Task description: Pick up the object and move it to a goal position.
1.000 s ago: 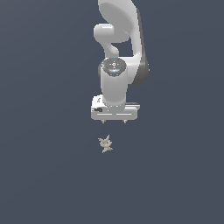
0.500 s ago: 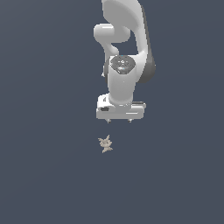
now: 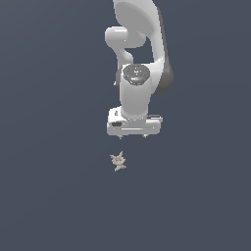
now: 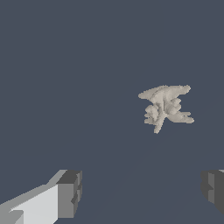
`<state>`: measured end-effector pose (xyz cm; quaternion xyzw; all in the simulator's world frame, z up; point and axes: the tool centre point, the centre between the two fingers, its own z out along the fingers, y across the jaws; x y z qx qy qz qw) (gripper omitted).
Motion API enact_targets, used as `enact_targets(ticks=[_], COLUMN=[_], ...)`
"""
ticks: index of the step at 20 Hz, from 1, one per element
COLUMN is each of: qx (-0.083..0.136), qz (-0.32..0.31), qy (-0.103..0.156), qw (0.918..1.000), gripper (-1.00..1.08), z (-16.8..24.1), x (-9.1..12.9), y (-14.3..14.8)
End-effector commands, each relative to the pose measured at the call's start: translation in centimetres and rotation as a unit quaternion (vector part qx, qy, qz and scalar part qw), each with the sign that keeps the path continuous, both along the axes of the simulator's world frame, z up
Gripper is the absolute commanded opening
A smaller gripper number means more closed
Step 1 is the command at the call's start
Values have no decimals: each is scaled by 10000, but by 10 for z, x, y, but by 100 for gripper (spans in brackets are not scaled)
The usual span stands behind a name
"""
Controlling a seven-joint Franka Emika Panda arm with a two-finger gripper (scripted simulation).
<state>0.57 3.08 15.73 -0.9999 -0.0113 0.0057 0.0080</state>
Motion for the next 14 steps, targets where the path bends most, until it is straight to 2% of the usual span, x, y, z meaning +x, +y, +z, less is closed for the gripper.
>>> enact_targets(ticks=[1,14], qx=[-6,-53], qz=[85,1024], qy=[-3,-50], qw=[10000,9947], gripper=[100,100], z=[-4,-44], x=[4,41], y=[-4,-42])
